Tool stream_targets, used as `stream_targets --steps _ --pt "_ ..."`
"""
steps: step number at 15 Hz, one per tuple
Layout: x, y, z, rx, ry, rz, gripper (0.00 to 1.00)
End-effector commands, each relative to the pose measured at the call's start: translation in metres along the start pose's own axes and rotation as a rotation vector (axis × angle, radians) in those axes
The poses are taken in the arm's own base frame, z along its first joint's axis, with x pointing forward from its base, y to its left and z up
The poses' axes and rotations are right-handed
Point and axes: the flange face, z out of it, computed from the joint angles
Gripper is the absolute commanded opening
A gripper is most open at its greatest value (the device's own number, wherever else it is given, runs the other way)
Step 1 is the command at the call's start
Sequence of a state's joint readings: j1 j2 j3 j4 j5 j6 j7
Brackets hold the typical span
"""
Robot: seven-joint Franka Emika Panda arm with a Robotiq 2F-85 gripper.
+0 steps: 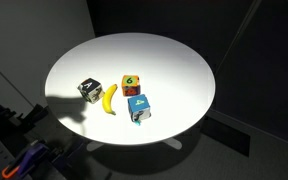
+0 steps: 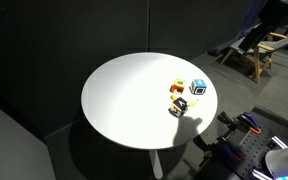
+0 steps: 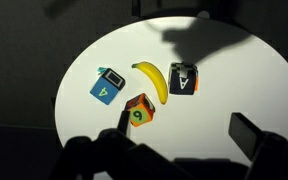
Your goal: Pick up the block with the number four on it and move it to the left side of the table
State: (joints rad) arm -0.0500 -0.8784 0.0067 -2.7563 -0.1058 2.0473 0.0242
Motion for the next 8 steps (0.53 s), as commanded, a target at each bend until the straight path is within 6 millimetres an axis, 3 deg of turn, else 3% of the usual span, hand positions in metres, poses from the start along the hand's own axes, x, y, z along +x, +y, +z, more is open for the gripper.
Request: stream_targets --steps 1,8 --pt "0.026 0.004 -0.008 0.073 0.003 0.007 1.00" --pt "0.074 0.013 0.005 0.178 -0.097 0.036 1.00"
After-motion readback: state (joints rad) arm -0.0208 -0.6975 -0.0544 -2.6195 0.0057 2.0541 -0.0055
